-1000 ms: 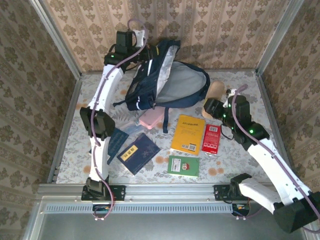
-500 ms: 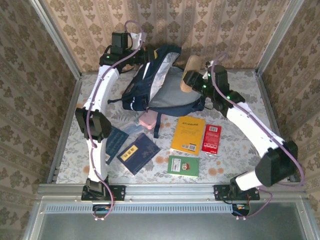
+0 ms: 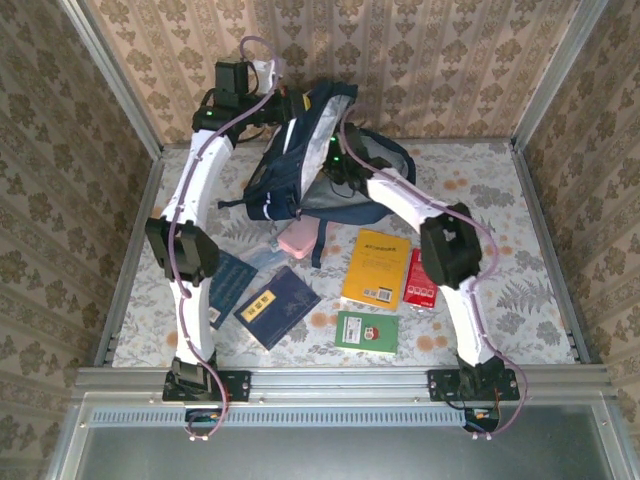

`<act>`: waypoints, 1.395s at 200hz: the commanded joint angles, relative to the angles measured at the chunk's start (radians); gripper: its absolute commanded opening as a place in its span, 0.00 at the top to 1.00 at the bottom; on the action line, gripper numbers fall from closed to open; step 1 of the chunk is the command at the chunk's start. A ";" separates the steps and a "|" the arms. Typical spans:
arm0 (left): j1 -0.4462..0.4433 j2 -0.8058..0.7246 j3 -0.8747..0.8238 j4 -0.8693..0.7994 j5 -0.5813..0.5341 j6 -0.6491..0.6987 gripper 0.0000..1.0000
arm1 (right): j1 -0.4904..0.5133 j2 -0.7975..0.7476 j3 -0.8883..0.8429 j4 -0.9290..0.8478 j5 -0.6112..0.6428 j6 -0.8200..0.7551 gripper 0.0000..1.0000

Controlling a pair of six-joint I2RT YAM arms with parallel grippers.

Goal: Pack the student bag

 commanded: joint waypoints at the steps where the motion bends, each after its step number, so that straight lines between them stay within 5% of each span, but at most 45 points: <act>1: 0.035 -0.111 0.012 0.167 0.057 -0.032 1.00 | 0.032 0.105 0.228 -0.180 -0.014 -0.034 0.13; 39: 0.085 -0.098 0.005 0.259 0.075 -0.120 1.00 | 0.036 0.041 0.120 0.001 -0.109 -0.119 0.09; 97: 0.133 -0.051 -0.022 0.270 0.048 -0.149 1.00 | 0.036 -0.170 -0.016 -0.022 -0.175 -0.370 0.12; 207: 0.041 0.086 -0.044 0.101 -0.097 0.005 1.00 | 0.043 -0.824 -0.723 -0.150 0.209 -0.529 0.19; 279: 0.006 0.131 -0.029 -0.106 -0.357 0.189 1.00 | 0.026 -1.083 -1.079 -0.264 0.196 -0.458 0.23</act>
